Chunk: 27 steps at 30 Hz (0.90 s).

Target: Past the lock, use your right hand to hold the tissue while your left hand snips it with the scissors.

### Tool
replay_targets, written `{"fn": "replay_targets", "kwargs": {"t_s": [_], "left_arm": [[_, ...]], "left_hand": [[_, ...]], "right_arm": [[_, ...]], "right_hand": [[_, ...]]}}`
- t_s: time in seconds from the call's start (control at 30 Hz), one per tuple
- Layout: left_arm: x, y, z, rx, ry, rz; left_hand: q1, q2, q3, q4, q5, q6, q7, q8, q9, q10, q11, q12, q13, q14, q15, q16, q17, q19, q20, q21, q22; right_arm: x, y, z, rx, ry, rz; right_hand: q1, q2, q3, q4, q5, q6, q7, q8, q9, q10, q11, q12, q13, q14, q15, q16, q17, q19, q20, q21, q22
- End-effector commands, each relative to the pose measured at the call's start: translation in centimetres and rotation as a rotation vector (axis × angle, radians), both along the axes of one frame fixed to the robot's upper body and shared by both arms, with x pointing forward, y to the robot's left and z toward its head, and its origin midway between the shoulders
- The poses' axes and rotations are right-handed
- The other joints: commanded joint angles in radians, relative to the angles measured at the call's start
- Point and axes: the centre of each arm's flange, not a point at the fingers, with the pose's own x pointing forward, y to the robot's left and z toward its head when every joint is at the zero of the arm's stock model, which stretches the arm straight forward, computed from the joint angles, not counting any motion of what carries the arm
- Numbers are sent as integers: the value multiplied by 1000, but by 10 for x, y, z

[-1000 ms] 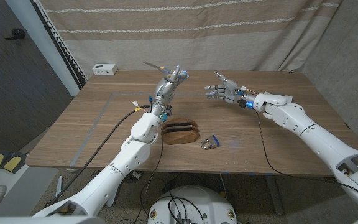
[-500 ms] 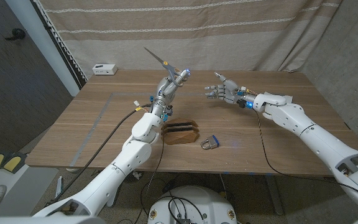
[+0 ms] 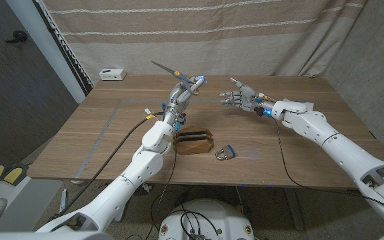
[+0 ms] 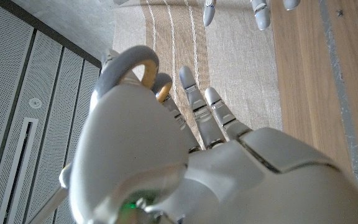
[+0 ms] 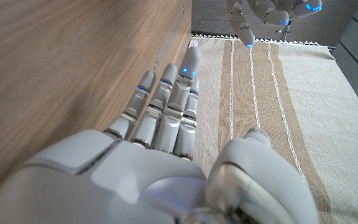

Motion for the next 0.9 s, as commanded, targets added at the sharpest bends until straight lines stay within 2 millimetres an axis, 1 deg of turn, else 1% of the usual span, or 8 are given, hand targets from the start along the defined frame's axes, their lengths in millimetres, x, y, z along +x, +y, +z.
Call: {"fn": "replay_targets", "kwargs": {"t_s": [0.03,0.3,0.4,0.53,0.63,0.73,0.87,0.9], "left_arm": [[2,-2,-2,-15,12,-15],[2,-3,-4,-19,31,-26],[3,-4,-3,-15,35,-31],[2,-5,-2,-14,35,-23],[2,-6,-2,-22,36,-21],[2,-7,-2,-21,35,-28],[2,-8,-2,-17,30,-24],[2,-9,-2,-14,28,-17]], "left_hand": [[31,-4,-5,4,-11,-7,-6,6,15,92,-4,129,64,34,-135,5,16,6,-68,12,4],[64,-4,-1,32,-15,-37,-6,22,77,-20,-3,193,204,10,-135,-10,42,-6,-55,19,8],[93,-24,1,42,2,-108,10,106,250,-127,-6,311,442,-17,-137,12,154,-1,-49,31,7],[133,-13,8,44,24,-224,4,182,427,-208,-5,389,539,-52,-137,26,281,-16,-46,30,1],[142,-23,12,33,33,-162,6,171,374,-201,-6,460,548,-57,-140,77,386,-11,-37,31,-1],[131,-16,7,46,38,-162,11,137,321,-207,-4,506,545,-77,-137,95,454,-21,-44,27,0],[119,-16,-3,60,39,-136,24,128,294,-223,-5,517,535,-90,-134,94,477,-26,-40,26,0],[126,16,-8,81,47,-125,24,56,214,-245,-6,522,528,-117,-133,78,497,-24,-38,24,-1]], "right_arm": [[0,-2,1,0,-2,-4],[0,-4,0,3,3,-9],[-1,-5,1,1,-2,-9],[-1,-5,1,1,-5,-11],[-1,-5,1,2,-5,-11],[-2,-6,1,3,-4,-12],[-3,-6,1,5,-5,-14],[-3,-7,1,4,-8,-16]], "right_hand": [[-8,-1,-8,1,7,-5,0,1,2,8,7,-3,2,-2,-44,-4,2,5,0,-7,3],[-10,-1,-9,1,8,-7,1,1,2,9,7,-3,2,0,-43,-5,1,6,0,-11,3],[-10,0,-9,0,8,-7,1,1,2,8,5,-3,1,-1,-43,-5,1,6,0,-12,3],[-10,0,-10,0,9,-7,1,2,2,7,7,-4,2,-2,-43,-6,1,7,1,-13,3],[-11,0,-10,-1,9,-7,0,2,2,7,8,-4,2,-2,-43,-6,1,7,1,-15,3],[-11,0,-10,-1,10,-6,0,3,2,7,5,-4,2,-1,-42,-6,0,7,1,-16,3],[-11,1,-11,-1,10,-6,0,3,2,7,6,-3,3,-2,-41,-7,0,7,2,-17,3],[-11,1,-11,-2,10,-6,0,3,2,7,6,-3,3,-3,-41,-7,0,7,3,-18,3]]}}
